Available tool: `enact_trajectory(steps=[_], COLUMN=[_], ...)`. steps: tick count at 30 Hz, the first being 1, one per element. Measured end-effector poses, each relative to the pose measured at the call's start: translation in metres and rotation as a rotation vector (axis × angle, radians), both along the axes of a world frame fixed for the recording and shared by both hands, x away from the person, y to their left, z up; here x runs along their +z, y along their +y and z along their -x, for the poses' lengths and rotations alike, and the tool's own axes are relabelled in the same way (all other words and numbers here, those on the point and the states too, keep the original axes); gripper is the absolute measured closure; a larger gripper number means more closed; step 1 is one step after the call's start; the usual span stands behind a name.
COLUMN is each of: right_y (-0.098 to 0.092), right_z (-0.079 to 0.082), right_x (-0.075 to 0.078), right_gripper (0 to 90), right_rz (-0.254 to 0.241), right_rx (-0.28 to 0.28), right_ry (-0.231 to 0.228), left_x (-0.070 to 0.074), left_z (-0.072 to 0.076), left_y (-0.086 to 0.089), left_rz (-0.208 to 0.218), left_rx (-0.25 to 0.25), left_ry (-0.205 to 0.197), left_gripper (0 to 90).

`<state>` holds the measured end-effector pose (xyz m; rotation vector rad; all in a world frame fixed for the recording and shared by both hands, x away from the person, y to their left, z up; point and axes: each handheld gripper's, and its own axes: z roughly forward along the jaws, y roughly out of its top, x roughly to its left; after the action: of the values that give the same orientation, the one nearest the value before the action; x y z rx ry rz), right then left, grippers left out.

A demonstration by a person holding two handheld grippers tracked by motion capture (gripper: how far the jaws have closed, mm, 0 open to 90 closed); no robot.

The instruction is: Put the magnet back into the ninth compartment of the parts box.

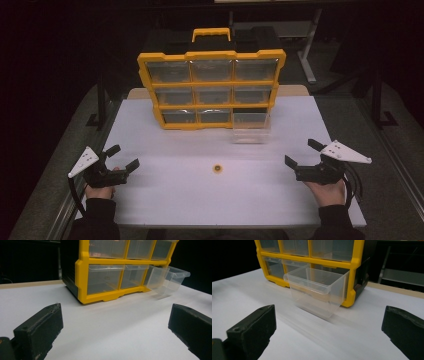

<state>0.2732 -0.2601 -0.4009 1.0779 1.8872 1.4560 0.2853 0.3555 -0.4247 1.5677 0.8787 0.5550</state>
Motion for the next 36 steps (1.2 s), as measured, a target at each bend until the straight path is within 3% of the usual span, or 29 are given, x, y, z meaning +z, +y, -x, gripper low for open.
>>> enact_trajectory(steps=[6, 13, 22, 36], right_y=[0.000, 0.005, 0.006, 0.020], right_z=[-0.001, -0.004, -0.004, -0.012], right_x=[-0.001, 0.001, 0.004, 0.006], right_gripper=[0.0, 0.0, 0.0, 0.0], right_rz=[-0.005, 0.026, 0.031, 0.081], right_rx=[-0.012, 0.005, 0.018, 0.062], right_ry=[0.021, 0.055, 0.061, 0.081], left_x=[0.000, 0.001, 0.001, 0.000], left_z=[-0.001, 0.000, 0.002, 0.001], left_y=[-0.001, 0.000, 0.002, 0.002], left_rz=[-0.011, -0.006, 0.005, 0.005], left_rx=[-0.005, 0.010, 0.021, 0.023], left_ry=[-0.002, -0.009, -0.015, -0.008], left_gripper=[0.0, 0.0, 0.0, 0.0])
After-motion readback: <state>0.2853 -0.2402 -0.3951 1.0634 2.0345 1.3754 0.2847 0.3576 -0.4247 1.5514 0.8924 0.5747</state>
